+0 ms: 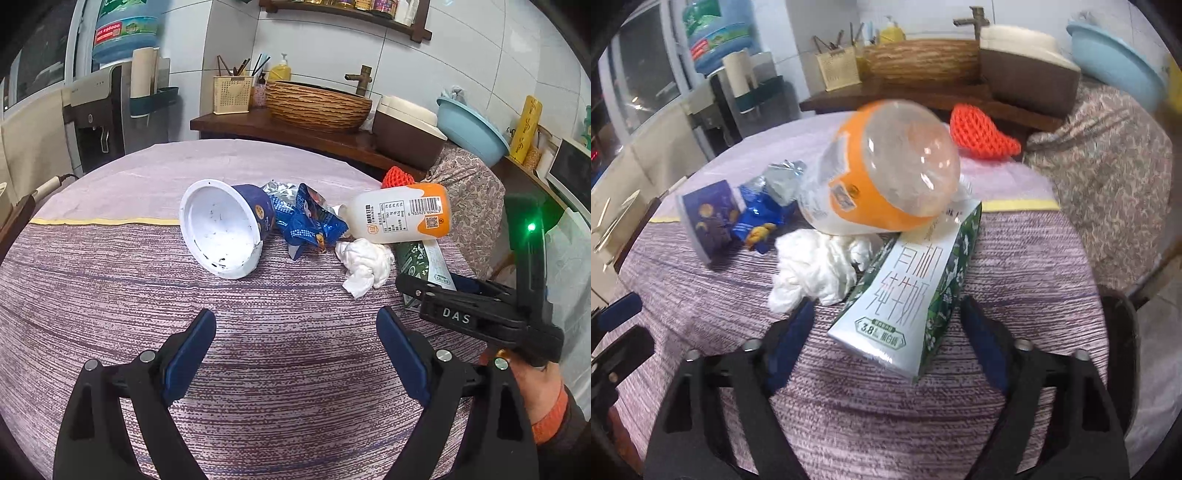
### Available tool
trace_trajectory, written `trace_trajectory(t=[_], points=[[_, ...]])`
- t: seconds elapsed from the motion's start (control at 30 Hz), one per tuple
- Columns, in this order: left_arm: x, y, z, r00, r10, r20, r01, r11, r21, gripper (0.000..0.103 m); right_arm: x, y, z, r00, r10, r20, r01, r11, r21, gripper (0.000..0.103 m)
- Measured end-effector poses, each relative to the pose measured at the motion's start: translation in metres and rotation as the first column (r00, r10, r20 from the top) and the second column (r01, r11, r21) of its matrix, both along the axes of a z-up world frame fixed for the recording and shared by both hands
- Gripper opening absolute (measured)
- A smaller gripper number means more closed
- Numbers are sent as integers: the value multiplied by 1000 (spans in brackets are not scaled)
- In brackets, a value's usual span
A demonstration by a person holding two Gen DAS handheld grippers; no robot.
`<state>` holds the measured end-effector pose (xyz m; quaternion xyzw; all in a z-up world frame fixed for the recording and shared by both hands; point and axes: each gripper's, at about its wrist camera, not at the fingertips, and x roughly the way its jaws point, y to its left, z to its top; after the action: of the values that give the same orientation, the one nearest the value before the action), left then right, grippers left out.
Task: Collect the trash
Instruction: 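Grasp the green milk carton with the right tool while the left tool grasps a white tissue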
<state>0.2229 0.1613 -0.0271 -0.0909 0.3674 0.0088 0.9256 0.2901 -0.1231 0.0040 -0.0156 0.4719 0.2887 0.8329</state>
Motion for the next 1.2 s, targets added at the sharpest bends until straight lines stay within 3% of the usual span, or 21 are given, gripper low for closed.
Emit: trace_trajectory(t=[0.4, 0.57, 0.7, 0.9, 1.07, 1.13, 1.2], points=[[12, -12, -7, 998, -48, -31, 49, 999, 9, 87, -4, -28, 1, 1000, 11, 23, -11, 1000, 12, 52], [34, -26, -14, 993, -92, -78, 93, 996, 7, 87, -13, -47, 3, 1000, 21, 21, -22, 999, 36, 51], [56, -45, -21, 985, -136, -102, 143, 988, 64, 82, -20, -60, 4, 1000, 21, 13, -22, 998, 53, 51], [84, -72, -34, 974, -187, -127, 205, 968, 145, 71, -31, -76, 5, 1000, 27, 15, -28, 998, 61, 51], [95, -77, -38, 976, -182, -124, 198, 971, 136, 57, -37, -82, 5, 999, 28, 20, -29, 998, 59, 51], [98, -77, -39, 976, -178, -127, 195, 972, 132, 36, -39, -83, 5, 999, 31, 23, -32, 998, 60, 51], [99, -77, -41, 974, -176, -141, 192, 975, 115, 25, -40, -85, 5, 999, 33, 29, -34, 998, 60, 51]])
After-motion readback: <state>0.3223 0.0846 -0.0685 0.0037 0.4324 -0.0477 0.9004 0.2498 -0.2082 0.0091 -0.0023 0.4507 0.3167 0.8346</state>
